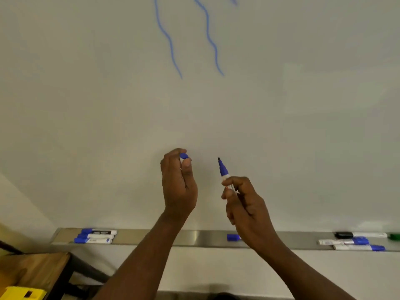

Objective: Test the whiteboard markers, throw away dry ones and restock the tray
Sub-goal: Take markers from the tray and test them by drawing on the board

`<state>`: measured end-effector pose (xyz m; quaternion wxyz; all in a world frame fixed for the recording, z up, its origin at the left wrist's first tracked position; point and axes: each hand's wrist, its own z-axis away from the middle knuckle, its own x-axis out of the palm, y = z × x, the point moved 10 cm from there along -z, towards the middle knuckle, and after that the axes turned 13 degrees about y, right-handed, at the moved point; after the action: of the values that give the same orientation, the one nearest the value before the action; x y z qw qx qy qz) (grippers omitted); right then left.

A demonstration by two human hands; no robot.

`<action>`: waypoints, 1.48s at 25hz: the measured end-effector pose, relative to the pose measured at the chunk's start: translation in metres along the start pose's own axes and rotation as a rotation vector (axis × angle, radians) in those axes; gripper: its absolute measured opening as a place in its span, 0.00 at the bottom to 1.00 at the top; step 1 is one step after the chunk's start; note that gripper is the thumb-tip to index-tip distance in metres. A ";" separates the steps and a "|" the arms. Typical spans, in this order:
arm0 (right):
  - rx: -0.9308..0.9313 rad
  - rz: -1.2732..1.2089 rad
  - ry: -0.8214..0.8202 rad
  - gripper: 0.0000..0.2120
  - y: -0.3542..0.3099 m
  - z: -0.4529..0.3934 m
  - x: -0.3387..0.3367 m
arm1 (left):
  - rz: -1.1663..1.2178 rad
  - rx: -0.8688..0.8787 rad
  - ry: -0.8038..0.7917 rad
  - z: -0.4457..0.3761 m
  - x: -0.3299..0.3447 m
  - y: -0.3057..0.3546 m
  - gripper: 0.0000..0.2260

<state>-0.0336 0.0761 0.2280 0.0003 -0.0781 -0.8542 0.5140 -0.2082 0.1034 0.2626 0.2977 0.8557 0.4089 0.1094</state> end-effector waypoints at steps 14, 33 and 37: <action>-0.842 -0.019 0.468 0.08 -0.280 -0.154 -0.047 | -0.030 0.641 0.416 -0.252 -0.043 0.166 0.18; -0.892 0.074 0.706 0.07 -0.390 -0.259 -0.103 | 0.067 0.544 0.374 -0.393 -0.040 0.215 0.23; -0.830 0.004 0.660 0.05 -0.339 -0.238 -0.110 | 0.067 0.565 0.398 -0.391 -0.041 0.215 0.23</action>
<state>0.0491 0.1149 0.6469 0.2374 -0.2310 -0.9401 0.0805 -0.2660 0.1316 0.7062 -0.0404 0.8792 0.4447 0.1665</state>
